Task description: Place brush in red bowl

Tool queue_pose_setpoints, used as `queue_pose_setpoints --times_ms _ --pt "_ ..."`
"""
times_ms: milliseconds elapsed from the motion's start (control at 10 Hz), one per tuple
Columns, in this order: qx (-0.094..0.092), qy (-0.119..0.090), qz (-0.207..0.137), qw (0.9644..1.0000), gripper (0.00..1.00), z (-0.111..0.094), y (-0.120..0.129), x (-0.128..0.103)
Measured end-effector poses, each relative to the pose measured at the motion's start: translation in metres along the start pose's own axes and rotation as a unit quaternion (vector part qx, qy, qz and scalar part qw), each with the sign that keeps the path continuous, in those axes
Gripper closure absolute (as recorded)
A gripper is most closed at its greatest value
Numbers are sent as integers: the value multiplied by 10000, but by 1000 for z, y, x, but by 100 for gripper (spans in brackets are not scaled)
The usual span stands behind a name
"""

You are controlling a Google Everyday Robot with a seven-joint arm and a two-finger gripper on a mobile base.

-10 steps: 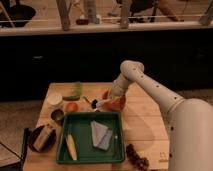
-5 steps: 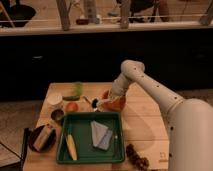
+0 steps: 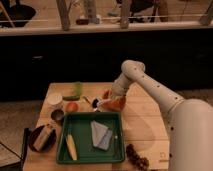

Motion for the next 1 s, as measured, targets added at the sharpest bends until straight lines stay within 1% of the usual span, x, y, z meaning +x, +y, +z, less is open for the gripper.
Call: queue_pose_setpoints --times_ms 600,700,1000 --pt "117 172 155 9997 98 -10 -3 13" --pt "129 192 206 9995 94 -10 -6 15" --pt "136 215 375 9990 65 -10 -9 23"
